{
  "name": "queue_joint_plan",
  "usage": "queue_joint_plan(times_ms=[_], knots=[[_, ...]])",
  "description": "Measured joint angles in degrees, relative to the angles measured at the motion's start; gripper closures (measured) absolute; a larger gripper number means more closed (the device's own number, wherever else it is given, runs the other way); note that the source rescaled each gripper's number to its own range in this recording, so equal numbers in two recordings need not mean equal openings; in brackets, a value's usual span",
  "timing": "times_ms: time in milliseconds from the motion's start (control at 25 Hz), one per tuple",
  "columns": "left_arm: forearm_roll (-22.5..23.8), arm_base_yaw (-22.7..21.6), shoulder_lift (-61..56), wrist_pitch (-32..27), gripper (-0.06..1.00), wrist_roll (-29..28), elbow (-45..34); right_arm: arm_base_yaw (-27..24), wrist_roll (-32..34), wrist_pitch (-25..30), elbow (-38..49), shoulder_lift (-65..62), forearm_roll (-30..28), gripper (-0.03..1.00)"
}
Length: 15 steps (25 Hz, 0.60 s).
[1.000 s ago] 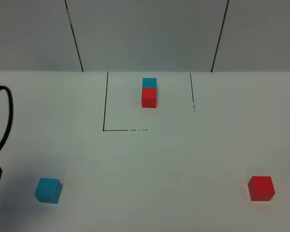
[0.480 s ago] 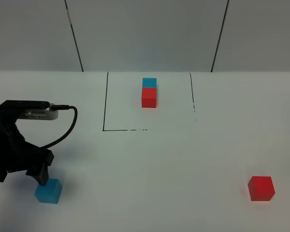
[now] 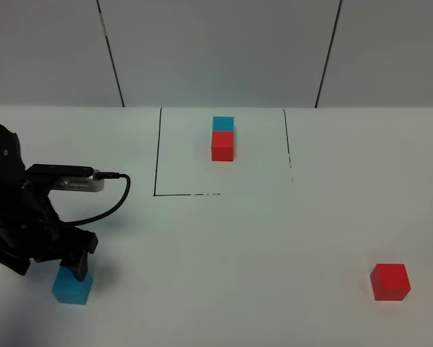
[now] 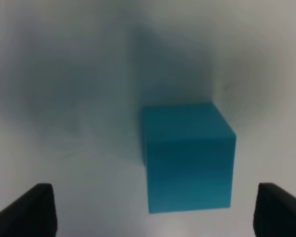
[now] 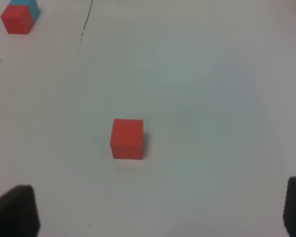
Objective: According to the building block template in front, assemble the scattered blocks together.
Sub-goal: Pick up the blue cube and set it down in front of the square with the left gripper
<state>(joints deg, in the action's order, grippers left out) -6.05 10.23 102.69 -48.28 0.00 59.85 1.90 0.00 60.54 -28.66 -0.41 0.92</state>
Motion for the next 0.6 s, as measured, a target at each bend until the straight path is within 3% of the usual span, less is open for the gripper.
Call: queue_joint_plan(times_ms=[280,600], knots=[[0.06,3.74,2.52,2.95,0.03,-0.79,0.00,0.00,0.00,0.00,0.00,0.00,0.00,-0.03],[0.21,3.84,5.12,3.98,0.03,-2.85,-0.97,0.00,0.00,0.00,0.00,0.00,0.00,-0.03]])
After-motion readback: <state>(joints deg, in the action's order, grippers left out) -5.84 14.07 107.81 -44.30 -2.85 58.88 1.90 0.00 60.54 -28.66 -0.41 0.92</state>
